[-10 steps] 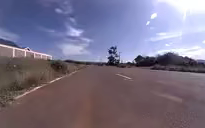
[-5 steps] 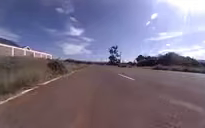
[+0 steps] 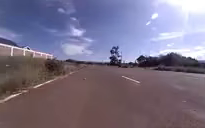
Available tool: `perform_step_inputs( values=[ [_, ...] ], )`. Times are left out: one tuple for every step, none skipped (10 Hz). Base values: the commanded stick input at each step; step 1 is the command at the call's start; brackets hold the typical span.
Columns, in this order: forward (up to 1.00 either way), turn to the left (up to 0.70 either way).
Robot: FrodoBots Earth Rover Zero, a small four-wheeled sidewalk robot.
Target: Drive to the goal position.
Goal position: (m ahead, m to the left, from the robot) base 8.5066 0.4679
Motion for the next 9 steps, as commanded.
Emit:
perform_step_inputs(
  values=[
    [0.97,0.0],
    [0.97,0.0],
    [0.97,0.0],
    [0.97,0.0],
    [0.97,0.0],
    [0.97,0.0],
    [0.97,0.0],
    [0.97,0.0],
    [0.97,0.0]
  ],
)
